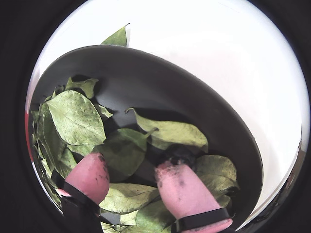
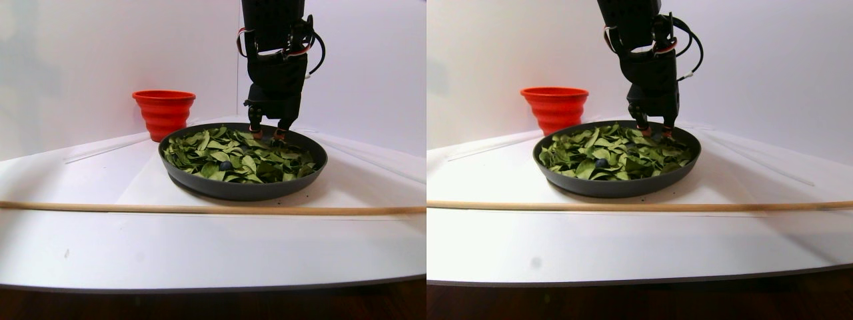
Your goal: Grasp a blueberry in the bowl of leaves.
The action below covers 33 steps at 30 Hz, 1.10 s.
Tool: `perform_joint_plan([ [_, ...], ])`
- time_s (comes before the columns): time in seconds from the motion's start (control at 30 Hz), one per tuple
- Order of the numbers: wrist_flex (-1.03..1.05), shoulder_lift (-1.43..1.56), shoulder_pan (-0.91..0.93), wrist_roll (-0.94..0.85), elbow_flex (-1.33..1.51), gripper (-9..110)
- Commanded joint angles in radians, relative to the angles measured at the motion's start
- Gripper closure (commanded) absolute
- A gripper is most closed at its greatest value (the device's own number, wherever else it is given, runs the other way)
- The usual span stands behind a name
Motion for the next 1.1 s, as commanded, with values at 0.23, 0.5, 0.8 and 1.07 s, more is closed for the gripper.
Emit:
perform_joint_plan([
  [0.23, -0.017, 0.1, 0.021, -0.041, 0.023, 82],
  [0.5, -0.017, 0.107, 0.023, -0.044, 0.023, 82],
  [0.8, -0.018, 0.155, 0.02, -0.064, 0.028, 82],
  [1.07, -0.04, 0.225, 0.015, -0.091, 0.078, 82],
])
